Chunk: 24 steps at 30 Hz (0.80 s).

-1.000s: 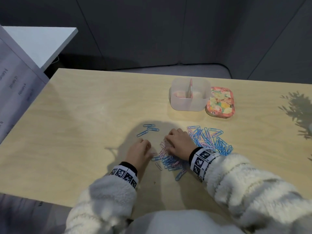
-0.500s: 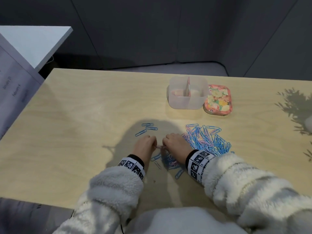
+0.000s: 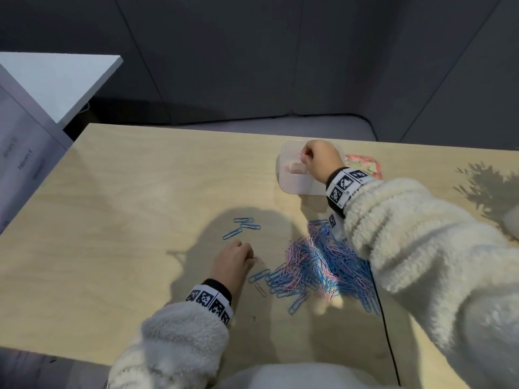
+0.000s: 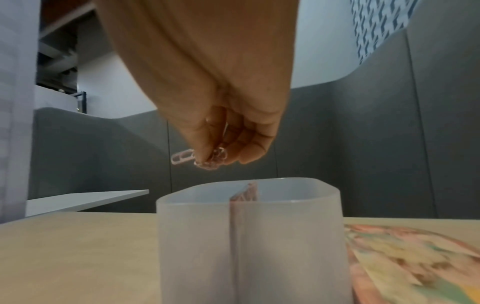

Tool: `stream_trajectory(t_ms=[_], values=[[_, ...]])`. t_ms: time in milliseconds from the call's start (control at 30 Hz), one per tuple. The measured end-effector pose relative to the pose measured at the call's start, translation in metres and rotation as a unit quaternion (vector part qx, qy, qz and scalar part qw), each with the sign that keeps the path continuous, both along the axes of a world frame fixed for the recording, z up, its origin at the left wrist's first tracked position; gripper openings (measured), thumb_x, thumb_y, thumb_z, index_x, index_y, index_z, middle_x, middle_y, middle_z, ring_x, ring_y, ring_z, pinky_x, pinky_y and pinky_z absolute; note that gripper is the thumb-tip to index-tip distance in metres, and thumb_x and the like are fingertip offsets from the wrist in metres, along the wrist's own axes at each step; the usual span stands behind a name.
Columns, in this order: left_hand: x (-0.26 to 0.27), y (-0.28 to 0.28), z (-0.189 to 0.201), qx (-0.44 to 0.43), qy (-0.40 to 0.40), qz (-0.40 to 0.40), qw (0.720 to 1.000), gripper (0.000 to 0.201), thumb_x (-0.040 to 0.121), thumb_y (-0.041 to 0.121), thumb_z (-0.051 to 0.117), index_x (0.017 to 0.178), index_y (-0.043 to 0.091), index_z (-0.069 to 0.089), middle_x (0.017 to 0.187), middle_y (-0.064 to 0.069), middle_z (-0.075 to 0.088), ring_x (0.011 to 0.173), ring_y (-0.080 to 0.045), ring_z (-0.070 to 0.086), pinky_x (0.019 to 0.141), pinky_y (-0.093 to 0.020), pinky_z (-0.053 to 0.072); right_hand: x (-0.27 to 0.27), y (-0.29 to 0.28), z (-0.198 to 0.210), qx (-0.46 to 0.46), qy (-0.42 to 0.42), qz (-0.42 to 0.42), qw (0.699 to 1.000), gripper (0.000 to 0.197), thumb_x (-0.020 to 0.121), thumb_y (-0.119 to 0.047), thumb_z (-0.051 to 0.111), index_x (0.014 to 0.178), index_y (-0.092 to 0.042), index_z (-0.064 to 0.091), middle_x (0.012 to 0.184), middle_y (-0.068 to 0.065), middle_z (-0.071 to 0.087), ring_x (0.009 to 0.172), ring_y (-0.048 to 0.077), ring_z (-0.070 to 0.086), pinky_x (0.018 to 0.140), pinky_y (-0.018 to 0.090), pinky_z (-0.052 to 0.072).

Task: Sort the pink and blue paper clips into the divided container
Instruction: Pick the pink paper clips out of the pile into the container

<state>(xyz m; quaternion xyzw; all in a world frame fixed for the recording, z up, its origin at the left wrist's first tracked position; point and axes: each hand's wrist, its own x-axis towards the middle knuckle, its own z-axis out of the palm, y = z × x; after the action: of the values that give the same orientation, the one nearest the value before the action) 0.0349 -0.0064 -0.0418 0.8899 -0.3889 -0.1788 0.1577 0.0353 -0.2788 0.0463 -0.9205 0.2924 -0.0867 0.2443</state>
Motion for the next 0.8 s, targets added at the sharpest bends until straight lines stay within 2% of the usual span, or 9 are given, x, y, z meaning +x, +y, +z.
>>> stream_trajectory(t_ms=[167, 300, 367, 433, 500, 600, 667, 733, 800], values=[[0.007, 0.003, 0.005, 0.014, 0.023, -0.019, 0.999, 0.016, 0.083, 0.017, 0.062, 0.097, 0.01, 0.059, 0.101, -0.007, 0.059, 0.092, -0.023, 0.055, 0.077, -0.027, 0.042, 0.007, 0.002, -0.001, 0.013, 0.003, -0.003, 1.0, 0.023, 0.09, -0.008, 0.048, 0.098, 0.006, 0.065, 0.103, 0.022, 0.066, 0.098, 0.037, 0.06, 0.088, 0.04, 0.049], [0.011, 0.001, 0.004, 0.019, 0.033, -0.011, 0.999, 0.012, 0.086, 0.013, 0.058, 0.097, 0.008, 0.062, 0.102, -0.009, 0.063, 0.096, -0.025, 0.057, 0.083, -0.032, 0.044, -0.026, 0.032, -0.01, 0.005, -0.022, 0.054, 0.998, 0.026, 0.091, -0.005, 0.044, 0.109, -0.004, 0.062, 0.11, 0.016, 0.066, 0.102, 0.032, 0.061, 0.091, 0.041, 0.049], [0.012, -0.002, 0.005, 0.029, 0.033, -0.016, 0.999, 0.013, 0.087, 0.011, 0.056, 0.098, 0.007, 0.061, 0.104, -0.011, 0.062, 0.097, -0.027, 0.056, 0.083, -0.034, 0.043, -0.054, 0.057, -0.025, 0.042, 0.075, 0.157, 0.984, 0.028, 0.09, -0.005, 0.046, 0.113, -0.011, 0.062, 0.115, 0.007, 0.065, 0.107, 0.024, 0.059, 0.095, 0.037, 0.047], [0.012, -0.006, 0.006, 0.053, 0.017, -0.044, 0.997, 0.015, 0.089, 0.01, 0.051, 0.1, 0.005, 0.06, 0.106, -0.013, 0.061, 0.099, -0.029, 0.056, 0.083, -0.036, 0.043, -0.078, 0.078, -0.043, 0.024, 0.185, 0.274, 0.943, 0.036, 0.086, -0.003, 0.048, 0.116, -0.018, 0.062, 0.12, 0.002, 0.063, 0.112, 0.021, 0.053, 0.098, 0.036, 0.043], [0.01, -0.013, 0.009, 0.094, -0.031, -0.113, 0.989, 0.021, 0.092, 0.011, 0.045, 0.107, 0.004, 0.058, 0.109, -0.014, 0.058, 0.102, -0.029, 0.056, 0.082, -0.038, 0.043, -0.092, 0.088, -0.058, -0.05, 0.217, 0.347, 0.911, 0.036, 0.081, -0.001, 0.049, 0.107, -0.02, 0.065, 0.118, 0.001, 0.062, 0.11, 0.025, 0.051, 0.092, 0.04, 0.044], [0.007, -0.023, 0.013, 0.149, -0.091, -0.207, 0.963, 0.023, 0.094, 0.01, 0.042, 0.112, 0.003, 0.056, 0.111, -0.014, 0.055, 0.103, -0.028, 0.056, 0.076, -0.038, 0.043, -0.097, 0.09, -0.06, -0.105, 0.204, 0.37, 0.9, 0.03, 0.081, -0.003, 0.054, 0.099, -0.021, 0.069, 0.113, 0.001, 0.063, 0.104, 0.027, 0.052, 0.082, 0.038, 0.044], [0.007, -0.03, 0.014, 0.162, -0.109, -0.231, 0.953, 0.02, 0.093, 0.008, 0.043, 0.107, 0.003, 0.056, 0.108, -0.013, 0.057, 0.1, -0.03, 0.057, 0.07, -0.036, 0.038, -0.099, 0.093, -0.06, -0.168, 0.2, 0.388, 0.884, 0.022, 0.071, -0.01, 0.07, 0.085, -0.026, 0.074, 0.09, -0.002, 0.069, 0.086, 0.025, 0.059, 0.066, 0.032, 0.045], [0.009, -0.036, 0.014, 0.153, -0.107, -0.233, 0.954, 0.018, 0.091, 0.007, 0.044, 0.102, 0.003, 0.058, 0.103, -0.013, 0.058, 0.096, -0.03, 0.058, 0.069, -0.037, 0.039, -0.102, 0.092, -0.064, -0.223, 0.208, 0.388, 0.87, 0.025, 0.046, -0.019, 0.086, 0.062, -0.032, 0.071, 0.06, -0.01, 0.063, 0.061, 0.018, 0.058, 0.048, 0.022, 0.039], [0.01, -0.043, 0.016, 0.125, -0.082, -0.214, 0.965, 0.017, 0.09, 0.006, 0.045, 0.098, 0.003, 0.06, 0.101, -0.014, 0.059, 0.094, -0.031, 0.058, 0.074, -0.039, 0.044, -0.105, 0.093, -0.065, -0.237, 0.188, 0.372, 0.877, 0.023, 0.046, -0.022, 0.087, 0.06, -0.03, 0.069, 0.058, -0.009, 0.061, 0.061, 0.017, 0.058, 0.047, 0.021, 0.038]])
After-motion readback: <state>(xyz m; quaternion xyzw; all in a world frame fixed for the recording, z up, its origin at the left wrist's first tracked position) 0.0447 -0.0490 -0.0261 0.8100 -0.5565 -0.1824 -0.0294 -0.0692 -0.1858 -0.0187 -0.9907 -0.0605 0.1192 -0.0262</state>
